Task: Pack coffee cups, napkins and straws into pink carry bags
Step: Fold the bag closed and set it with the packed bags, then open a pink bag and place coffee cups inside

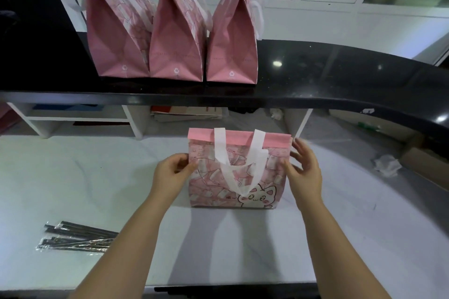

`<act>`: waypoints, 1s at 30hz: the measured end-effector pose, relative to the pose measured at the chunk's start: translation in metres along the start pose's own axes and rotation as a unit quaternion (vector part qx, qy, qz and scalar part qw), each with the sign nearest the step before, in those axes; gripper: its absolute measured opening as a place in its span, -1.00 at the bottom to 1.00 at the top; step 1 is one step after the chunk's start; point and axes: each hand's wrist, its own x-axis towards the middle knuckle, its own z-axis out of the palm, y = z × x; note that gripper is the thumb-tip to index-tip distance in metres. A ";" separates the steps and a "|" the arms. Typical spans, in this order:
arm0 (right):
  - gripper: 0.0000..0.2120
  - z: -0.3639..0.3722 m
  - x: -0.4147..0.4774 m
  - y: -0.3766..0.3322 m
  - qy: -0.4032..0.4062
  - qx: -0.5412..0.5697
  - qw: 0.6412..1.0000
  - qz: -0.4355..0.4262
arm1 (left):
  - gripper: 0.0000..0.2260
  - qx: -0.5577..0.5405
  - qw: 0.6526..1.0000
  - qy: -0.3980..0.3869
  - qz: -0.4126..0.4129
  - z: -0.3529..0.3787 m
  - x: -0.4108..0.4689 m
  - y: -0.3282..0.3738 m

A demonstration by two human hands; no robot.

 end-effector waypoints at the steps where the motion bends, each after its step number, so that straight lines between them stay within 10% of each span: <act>1: -0.50 -0.003 -0.012 0.013 0.000 0.011 1.000 0.010 | -0.89 0.000 1.000 0.000 -0.019 0.000 -0.007 -0.012; 10: -0.74 0.014 -0.061 0.064 0.010 0.034 0.990 0.134 | -0.80 -0.074 0.990 -0.004 -0.122 0.005 -0.024 -0.051; 17: -0.79 -0.002 -0.045 0.028 0.126 0.093 0.977 0.145 | -0.74 -0.079 0.993 -0.085 -0.025 0.035 -0.009 -0.002; 23: -0.65 -0.042 0.015 -0.067 0.236 0.122 0.963 -0.036 | -0.68 -0.102 0.971 -0.131 0.169 0.073 0.026 0.104; 30: -0.23 -0.041 0.142 -0.146 0.124 -0.249 0.961 -0.009 | -0.78 -0.087 0.962 -0.031 0.258 0.160 0.099 0.193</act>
